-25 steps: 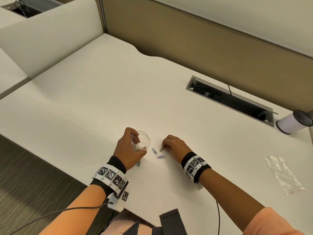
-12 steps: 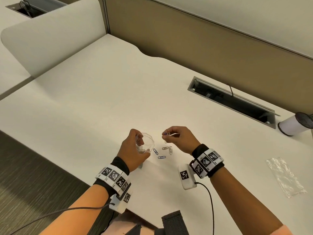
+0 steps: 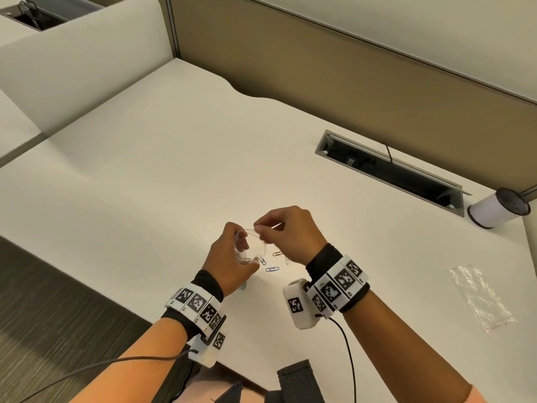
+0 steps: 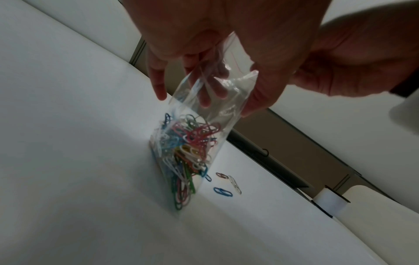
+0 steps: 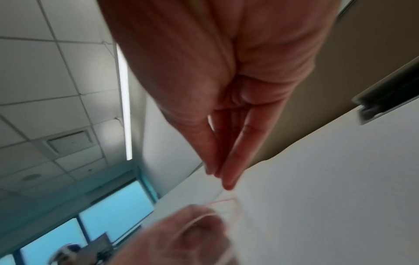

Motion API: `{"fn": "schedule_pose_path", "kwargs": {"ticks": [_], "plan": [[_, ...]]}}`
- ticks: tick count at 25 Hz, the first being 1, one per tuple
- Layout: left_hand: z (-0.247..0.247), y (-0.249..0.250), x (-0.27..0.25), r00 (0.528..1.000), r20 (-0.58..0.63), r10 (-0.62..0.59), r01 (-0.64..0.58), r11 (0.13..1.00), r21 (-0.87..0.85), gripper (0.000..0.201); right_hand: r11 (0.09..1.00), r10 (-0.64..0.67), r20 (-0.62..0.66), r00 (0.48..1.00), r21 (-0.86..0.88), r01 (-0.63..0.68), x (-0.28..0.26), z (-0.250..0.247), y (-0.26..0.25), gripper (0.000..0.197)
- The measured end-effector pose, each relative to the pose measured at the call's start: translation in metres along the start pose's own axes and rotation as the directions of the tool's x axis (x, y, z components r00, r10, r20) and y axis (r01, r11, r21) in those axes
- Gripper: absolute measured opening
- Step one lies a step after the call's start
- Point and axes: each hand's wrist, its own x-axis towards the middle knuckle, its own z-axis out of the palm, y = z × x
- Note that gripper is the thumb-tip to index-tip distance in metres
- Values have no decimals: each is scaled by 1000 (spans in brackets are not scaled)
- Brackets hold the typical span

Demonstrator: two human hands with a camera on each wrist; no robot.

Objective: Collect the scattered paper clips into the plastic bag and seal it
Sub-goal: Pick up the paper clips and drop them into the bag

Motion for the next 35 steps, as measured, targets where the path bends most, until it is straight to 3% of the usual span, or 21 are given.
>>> {"fn": "schedule_pose_path", "kwargs": {"ticks": [3, 6, 9, 15, 22, 32, 35], "plan": [[-2, -1, 0, 1000, -21, 0, 0, 1000, -6, 47, 996, 89, -142, 986, -16, -93, 10, -9, 42, 12], [-7, -2, -1, 999, -34, -12, 11, 1000, -14, 47, 932, 294, -27, 955, -211, -293, 11, -6, 94, 54], [-12, -5, -1, 998, -51, -25, 26, 1000, 1, 48, 888, 311, -10, 950, -353, -294, 2, 12, 119, 74], [-11, -6, 0, 998, -54, -19, 20, 1000, 17, 50, 949, 113, -8, 994, -295, -110, 0, 54, 115, 40], [-14, -7, -1, 998, -50, -35, 36, 999, 18, 51, 908, 18, 60, 998, -419, 9, 12, 61, 107, 8], [-18, -8, -4, 998, -60, -32, 33, 999, 9, 50, 844, 66, 99, 993, -537, -2, 14, 70, 105, 14], [-22, -9, -5, 998, -61, -35, 36, 999, 8, 49, 910, 154, 37, 987, -394, -127, 16, 60, 108, 13]]}}
